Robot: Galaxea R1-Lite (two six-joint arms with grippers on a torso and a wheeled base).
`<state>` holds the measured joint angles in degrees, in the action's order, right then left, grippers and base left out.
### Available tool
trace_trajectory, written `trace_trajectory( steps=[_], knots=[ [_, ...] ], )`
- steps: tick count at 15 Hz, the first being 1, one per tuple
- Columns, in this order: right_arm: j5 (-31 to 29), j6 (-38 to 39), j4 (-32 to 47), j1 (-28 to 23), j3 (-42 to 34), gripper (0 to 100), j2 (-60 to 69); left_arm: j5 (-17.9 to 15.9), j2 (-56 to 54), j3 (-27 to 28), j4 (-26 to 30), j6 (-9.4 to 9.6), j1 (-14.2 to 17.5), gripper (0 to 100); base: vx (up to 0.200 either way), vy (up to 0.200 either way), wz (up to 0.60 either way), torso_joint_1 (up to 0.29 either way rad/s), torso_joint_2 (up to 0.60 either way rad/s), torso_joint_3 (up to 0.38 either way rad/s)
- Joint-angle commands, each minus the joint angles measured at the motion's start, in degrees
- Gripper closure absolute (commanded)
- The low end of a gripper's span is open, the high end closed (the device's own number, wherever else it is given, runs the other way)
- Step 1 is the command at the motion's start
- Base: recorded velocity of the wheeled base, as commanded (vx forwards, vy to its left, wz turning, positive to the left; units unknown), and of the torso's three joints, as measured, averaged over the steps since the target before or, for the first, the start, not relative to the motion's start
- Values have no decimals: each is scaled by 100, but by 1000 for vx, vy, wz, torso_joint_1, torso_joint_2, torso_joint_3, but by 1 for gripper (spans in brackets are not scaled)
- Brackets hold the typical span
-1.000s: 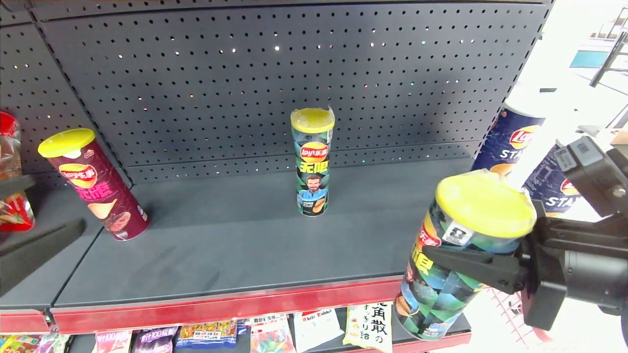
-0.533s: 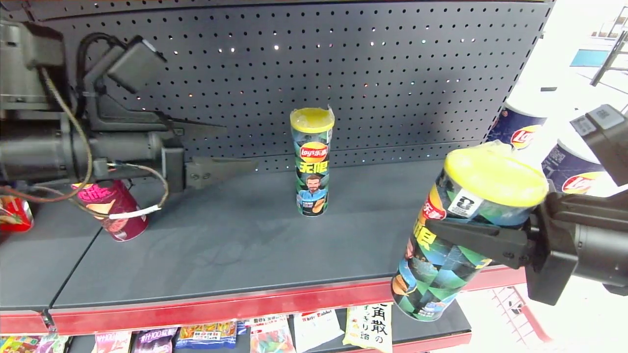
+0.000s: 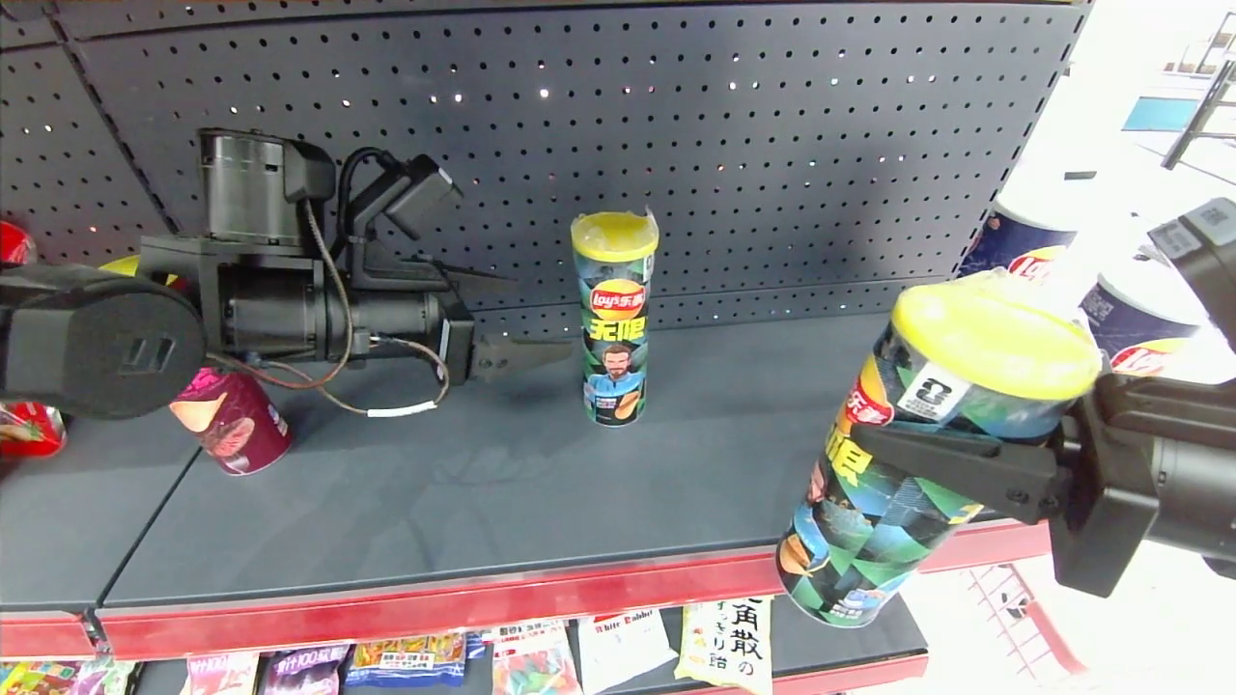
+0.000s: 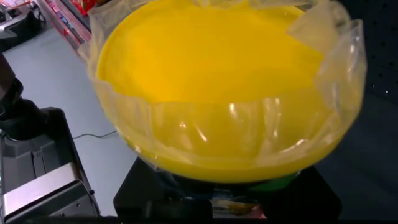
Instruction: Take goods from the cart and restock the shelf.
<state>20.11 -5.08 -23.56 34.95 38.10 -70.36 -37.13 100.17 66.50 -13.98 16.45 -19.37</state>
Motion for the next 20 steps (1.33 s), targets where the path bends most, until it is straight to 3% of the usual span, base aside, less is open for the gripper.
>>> trace_trajectory(
  steps=[1, 9, 20],
  knots=[
    [1, -1, 10, 3, -13, 100, 14, -5, 293, 206, -8, -1, -40, 0, 0, 0, 0, 0, 0, 0],
    [1, -1, 27, -15, -30, 100, 5, -5, 1040, 1225, -8, -1, -137, 0, 0, 0, 0, 0, 0, 0],
    [10, -1, 27, -138, -39, 100, 5, 48, 1708, 1937, 18, -36, -506, 0, 0, 0, 0, 0, 0, 0]
  ],
)
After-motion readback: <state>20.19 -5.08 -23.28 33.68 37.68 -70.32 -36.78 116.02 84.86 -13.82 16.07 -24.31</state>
